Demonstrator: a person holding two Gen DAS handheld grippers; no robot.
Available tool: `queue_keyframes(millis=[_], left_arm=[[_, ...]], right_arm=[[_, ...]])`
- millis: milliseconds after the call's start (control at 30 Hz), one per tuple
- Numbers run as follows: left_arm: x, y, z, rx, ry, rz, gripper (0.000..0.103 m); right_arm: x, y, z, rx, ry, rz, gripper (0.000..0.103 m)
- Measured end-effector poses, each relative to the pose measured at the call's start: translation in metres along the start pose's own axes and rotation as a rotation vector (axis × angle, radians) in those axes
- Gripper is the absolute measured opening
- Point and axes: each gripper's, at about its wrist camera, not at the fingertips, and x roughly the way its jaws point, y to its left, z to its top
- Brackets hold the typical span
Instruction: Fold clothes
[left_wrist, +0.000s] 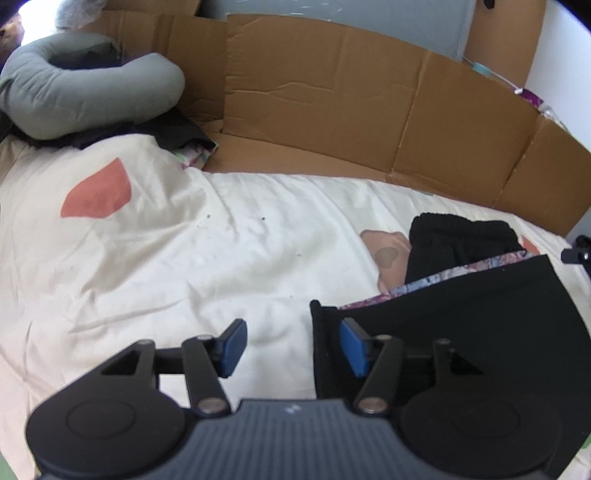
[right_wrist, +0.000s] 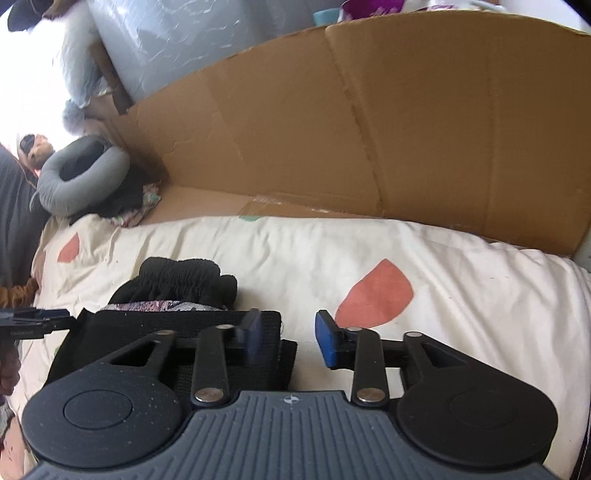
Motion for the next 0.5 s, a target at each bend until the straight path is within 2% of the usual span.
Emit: queue_keyframes(millis=[167,233,500], left_arm=[[0.0,0.002,0.001,-0.029,-0.009,-0.008,0.06],[0.001,0.003,0.001,-0.048,-0.008,-0.019,0.061],[0.013,-0.007,-0.003,-0.018,0.011,-0.029,0.062]], right_arm=[[-0.005,-0.005,-0.004,0.015,0.007,0.019,0.043],[-0.006,-0.007,-0.006,0.027,0.011,0.027,0.05],[0.011,-0.006,-0.013,0.069,0.058,0.047,0.051]])
